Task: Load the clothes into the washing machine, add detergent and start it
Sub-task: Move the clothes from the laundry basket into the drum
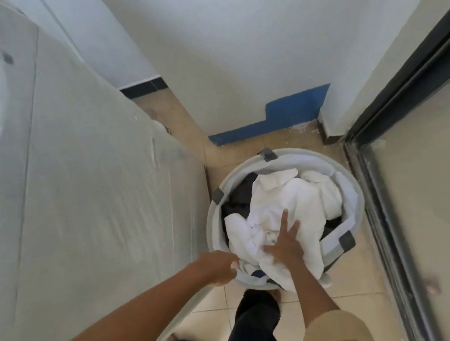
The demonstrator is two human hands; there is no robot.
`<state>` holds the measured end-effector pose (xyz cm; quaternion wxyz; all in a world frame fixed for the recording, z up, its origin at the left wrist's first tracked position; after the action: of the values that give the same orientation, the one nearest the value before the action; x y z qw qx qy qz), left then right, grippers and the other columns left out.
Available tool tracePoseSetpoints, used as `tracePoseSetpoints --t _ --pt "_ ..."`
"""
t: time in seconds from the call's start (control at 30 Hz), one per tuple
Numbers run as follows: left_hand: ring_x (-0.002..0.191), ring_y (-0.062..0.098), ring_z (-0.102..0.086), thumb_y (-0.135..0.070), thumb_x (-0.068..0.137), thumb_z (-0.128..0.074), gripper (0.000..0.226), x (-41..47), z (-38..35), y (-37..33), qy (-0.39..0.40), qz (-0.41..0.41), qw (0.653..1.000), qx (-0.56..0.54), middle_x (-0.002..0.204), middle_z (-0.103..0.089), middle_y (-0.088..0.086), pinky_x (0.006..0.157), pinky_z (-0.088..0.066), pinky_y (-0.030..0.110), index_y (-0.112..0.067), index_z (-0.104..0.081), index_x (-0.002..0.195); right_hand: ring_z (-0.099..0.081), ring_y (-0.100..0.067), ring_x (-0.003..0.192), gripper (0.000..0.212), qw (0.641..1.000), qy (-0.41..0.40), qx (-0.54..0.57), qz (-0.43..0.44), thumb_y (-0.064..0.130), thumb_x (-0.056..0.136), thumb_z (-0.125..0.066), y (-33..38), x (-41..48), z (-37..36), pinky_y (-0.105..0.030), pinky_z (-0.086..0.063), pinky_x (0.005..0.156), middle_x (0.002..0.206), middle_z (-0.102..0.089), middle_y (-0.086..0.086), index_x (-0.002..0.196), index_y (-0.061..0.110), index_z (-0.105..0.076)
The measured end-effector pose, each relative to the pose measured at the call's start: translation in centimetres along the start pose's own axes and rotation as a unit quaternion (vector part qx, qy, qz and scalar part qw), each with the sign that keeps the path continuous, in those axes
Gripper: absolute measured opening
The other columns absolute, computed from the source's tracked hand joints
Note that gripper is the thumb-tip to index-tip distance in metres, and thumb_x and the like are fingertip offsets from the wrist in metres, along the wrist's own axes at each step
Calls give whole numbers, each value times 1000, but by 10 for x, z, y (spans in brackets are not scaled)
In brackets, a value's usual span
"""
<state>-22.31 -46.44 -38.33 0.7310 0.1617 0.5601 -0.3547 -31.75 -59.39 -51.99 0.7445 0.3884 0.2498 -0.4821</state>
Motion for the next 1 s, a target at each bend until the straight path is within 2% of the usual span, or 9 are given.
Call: tracePoseSetpoints --t 0.1,0.2,0.3,0.47,0.53,0.6,0.67,0.8,1.0 --pt "121 22 -49 -24 96 -36 35 4 -1 3 -12 1 999 -39 135 -52 4 97 -38 34 -19 -48 129 -51 -32 116 69 997 69 48 3 30 83 -63 -3 16 -1 -33 -46 85 136 -39 -14 144 20 -31" --pt "116 24 -53 -20 96 -38 35 -9 14 1 -44 -3 994 -100 131 -55 8 89 -40 29 -15 -48 130 -53 -31 114 41 989 28 139 40 12 83 -61 14 -3 26 -30 -42 88 125 -50 -15 124 8 -57" --pt "120 26 -50 -16 94 -47 50 -31 38 -2 -97 -17 982 -161 138 -48 12 86 -37 24 -15 -31 141 -56 -28 106 30 975 -18 199 97 3 80 -62 38 -45 63 -25 -40 79 112 -55 -14 110 3 -65" --pt "143 17 -9 -28 60 -80 125 -83 81 -25 -185 -120 948 -230 155 -1 1 115 -18 30 -19 9 148 -52 -8 80 30 922 -46 338 180 -17 75 -60 89 -141 146 -7 -38 70 85 -52 -1 95 5 -63" --pt "139 17 -19 -27 62 -80 108 -110 102 -36 -239 -134 928 -251 151 -14 -1 115 -21 31 -24 -11 146 -52 -3 79 26 907 -29 364 211 -13 75 -62 112 -178 171 -3 -39 70 86 -56 -2 85 10 -62" --pt "115 17 -48 -26 75 -73 50 -137 127 -36 -315 -148 898 -271 123 -48 1 102 -39 27 -26 -45 116 -57 -4 78 26 891 -19 393 228 6 74 -69 131 -210 197 -3 -42 72 84 -63 11 83 31 -65" --pt "93 9 -54 -38 78 -66 25 -176 148 -36 -344 -151 887 -268 98 -55 -8 81 -42 13 -32 -46 92 -63 -4 85 27 866 -8 438 243 16 78 -69 147 -242 223 -11 -50 72 89 -67 18 92 38 -65" --pt "76 5 -58 -55 64 -49 29 -257 183 -19 -411 -149 828 -352 78 -59 -15 69 -46 20 -33 -51 82 -64 -13 100 39 815 -18 504 284 1 88 -57 167 -293 273 -23 -55 72 115 -63 4 119 25 -58" --pt "62 -12 -57 -11 84 -55 12 -392 196 36 -508 -216 696 -460 75 -57 -7 54 -45 8 -23 -55 86 -64 -24 95 21 819 -43 465 333 6 84 -64 204 -355 296 -24 -52 73 111 -66 -9 101 20 -66"
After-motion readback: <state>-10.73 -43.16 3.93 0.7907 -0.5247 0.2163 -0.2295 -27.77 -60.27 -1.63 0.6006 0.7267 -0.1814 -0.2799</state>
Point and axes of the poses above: each hand's wrist, its own x-axis towards the middle knuckle, its own z-axis out of the back of the hand, y = z × x, the point moved 6 cm from there along x, towards the middle knuckle
